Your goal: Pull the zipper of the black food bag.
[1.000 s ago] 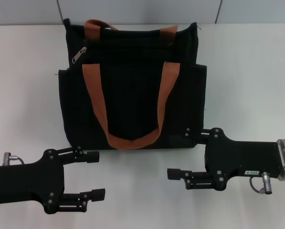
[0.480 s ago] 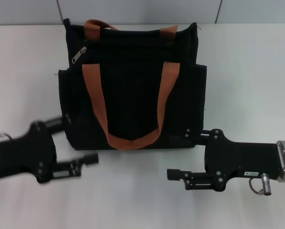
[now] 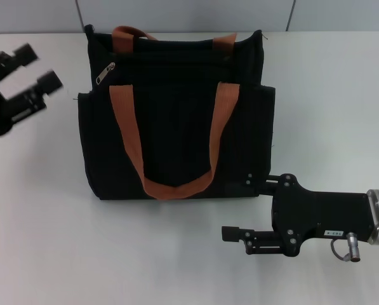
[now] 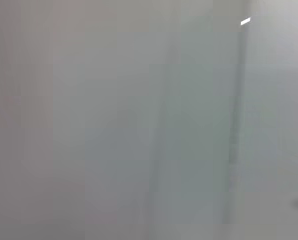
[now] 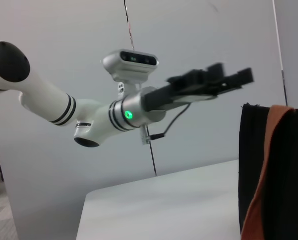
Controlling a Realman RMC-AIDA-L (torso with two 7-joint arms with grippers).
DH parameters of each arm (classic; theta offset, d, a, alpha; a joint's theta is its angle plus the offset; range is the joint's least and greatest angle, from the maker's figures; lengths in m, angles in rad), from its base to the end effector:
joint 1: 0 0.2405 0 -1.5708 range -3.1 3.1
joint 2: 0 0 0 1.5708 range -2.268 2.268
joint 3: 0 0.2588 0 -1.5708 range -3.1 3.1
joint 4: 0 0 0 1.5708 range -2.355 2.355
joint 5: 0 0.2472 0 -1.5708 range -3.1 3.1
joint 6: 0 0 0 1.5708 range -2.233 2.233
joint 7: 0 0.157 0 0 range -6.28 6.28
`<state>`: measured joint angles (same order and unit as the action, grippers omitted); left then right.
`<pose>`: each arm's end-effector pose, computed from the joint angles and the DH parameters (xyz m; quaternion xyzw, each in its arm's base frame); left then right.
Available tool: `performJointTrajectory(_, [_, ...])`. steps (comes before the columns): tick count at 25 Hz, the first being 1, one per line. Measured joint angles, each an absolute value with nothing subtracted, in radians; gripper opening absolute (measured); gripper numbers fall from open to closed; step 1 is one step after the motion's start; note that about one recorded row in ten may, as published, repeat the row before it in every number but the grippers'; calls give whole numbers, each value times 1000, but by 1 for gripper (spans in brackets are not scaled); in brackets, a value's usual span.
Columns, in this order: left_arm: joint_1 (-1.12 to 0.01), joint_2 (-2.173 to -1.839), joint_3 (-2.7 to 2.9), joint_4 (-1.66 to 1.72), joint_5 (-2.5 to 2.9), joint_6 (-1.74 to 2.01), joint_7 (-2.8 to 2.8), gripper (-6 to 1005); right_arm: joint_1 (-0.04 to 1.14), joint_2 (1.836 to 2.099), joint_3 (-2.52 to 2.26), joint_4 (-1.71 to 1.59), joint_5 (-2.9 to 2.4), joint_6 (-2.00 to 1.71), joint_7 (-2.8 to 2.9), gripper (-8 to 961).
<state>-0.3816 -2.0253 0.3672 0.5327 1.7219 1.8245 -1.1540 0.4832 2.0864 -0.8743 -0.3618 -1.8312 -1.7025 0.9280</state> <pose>-0.3217 0.3134 0.0667 -0.8364 -0.1722 -0.4459 0.2682 0.2751 0.2903 -0.0751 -0.9394 0.0933 0.3279 0.0351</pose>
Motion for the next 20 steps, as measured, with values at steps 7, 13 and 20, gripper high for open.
performJointTrajectory(7, [-391, -2017, 383, 547, 1748, 1609, -1144, 791, 483, 2087, -874, -362, -1830, -1702, 928, 723])
performJointTrajectory(13, [-406, -2021, 521, 558, 1782, 1548, -1077, 785, 484, 2088, -874, -361, -1830, -1703, 927, 722])
performJointTrajectory(20, [-444, -2029, 601, 561, 1788, 1485, -1048, 778, 486, 2088, -874, -360, -1818, -1703, 927, 722])
